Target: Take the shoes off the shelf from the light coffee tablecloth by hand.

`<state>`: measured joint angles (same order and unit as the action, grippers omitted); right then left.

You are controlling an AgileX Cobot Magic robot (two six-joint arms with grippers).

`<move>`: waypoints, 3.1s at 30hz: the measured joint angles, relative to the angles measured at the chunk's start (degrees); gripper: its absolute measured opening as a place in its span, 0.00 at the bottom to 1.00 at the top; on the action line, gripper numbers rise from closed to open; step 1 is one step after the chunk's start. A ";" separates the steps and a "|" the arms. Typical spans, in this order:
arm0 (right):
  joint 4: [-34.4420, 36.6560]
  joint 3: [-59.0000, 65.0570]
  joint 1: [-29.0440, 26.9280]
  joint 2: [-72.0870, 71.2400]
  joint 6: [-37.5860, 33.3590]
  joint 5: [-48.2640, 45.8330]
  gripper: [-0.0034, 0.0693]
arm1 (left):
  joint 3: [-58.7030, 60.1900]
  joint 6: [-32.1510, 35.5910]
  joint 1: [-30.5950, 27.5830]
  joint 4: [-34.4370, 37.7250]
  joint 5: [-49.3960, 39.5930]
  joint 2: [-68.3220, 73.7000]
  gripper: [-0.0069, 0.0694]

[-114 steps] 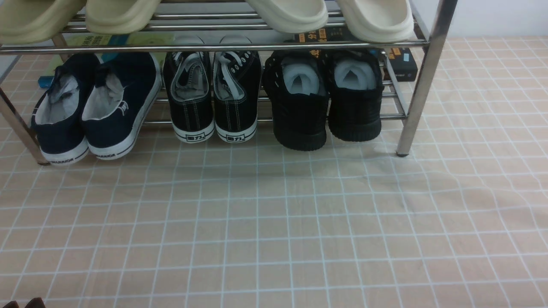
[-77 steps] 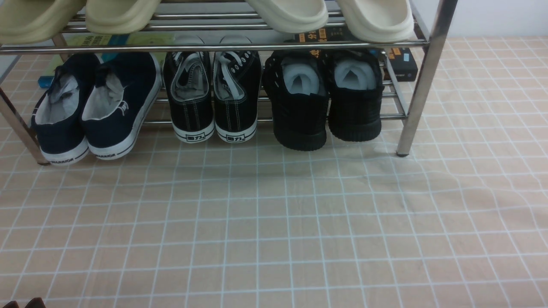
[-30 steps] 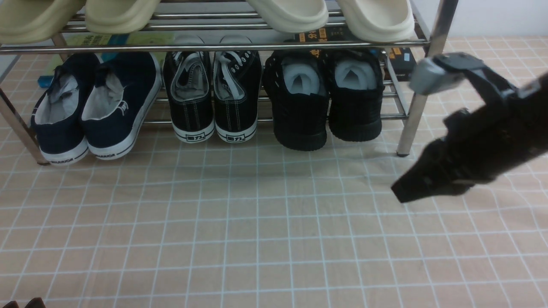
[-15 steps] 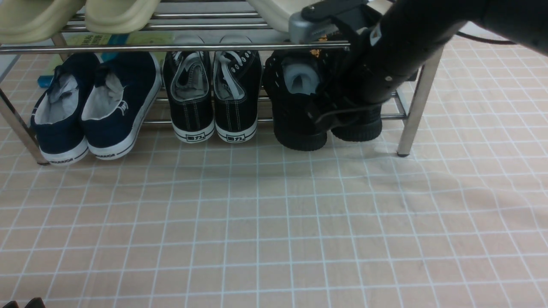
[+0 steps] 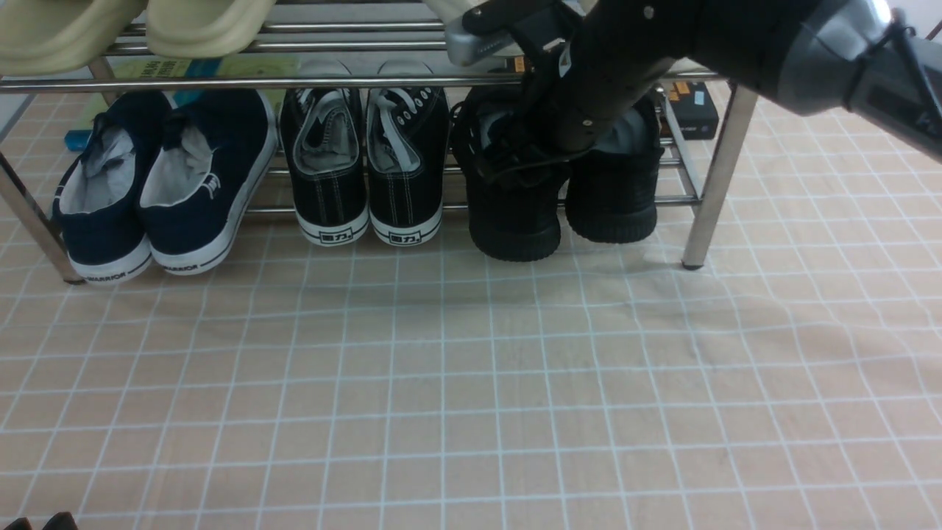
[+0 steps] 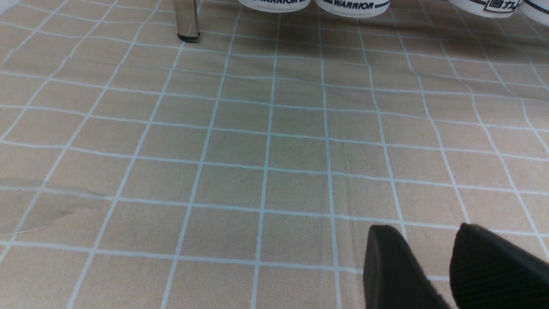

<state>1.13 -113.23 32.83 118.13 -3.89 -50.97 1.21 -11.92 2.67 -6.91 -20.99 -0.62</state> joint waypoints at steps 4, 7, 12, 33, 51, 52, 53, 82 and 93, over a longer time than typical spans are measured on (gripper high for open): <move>-1.13 0.00 0.00 1.73 0.00 3.08 0.59 | 0.00 0.00 0.00 0.00 0.00 0.00 0.41; -1.13 0.00 0.00 2.54 0.93 4.23 0.58 | 0.00 0.00 0.00 0.00 0.00 0.00 0.41; -1.13 0.00 0.00 2.68 3.24 5.08 0.56 | 0.00 0.00 0.00 0.00 0.00 0.00 0.41; 4.90 -8.28 0.00 4.79 5.74 -1.45 0.70 | 0.00 0.00 0.00 -0.23 0.00 0.00 0.41; 4.28 -10.86 0.13 8.61 5.74 -12.12 0.07 | 0.00 0.00 0.00 -0.34 0.00 -0.04 0.41; 5.15 -11.41 0.18 7.61 5.74 -15.08 0.07 | 0.00 0.00 0.00 -0.34 0.00 -0.04 0.41; 6.08 -12.08 0.18 6.41 5.69 -17.67 0.07 | 0.00 0.00 0.00 -0.34 0.00 -0.04 0.41; 21.99 26.50 0.43 -24.73 -10.44 -21.13 0.07 | 0.00 0.00 0.00 -1.96 -0.02 -0.04 0.41; 25.04 26.56 3.36 -20.18 -11.69 -12.42 0.07 | 0.00 0.00 0.00 -1.96 -0.07 -0.04 0.41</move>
<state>26.17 -86.67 36.19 97.95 -15.58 -63.39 1.21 -11.92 2.67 -8.86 -21.05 -0.66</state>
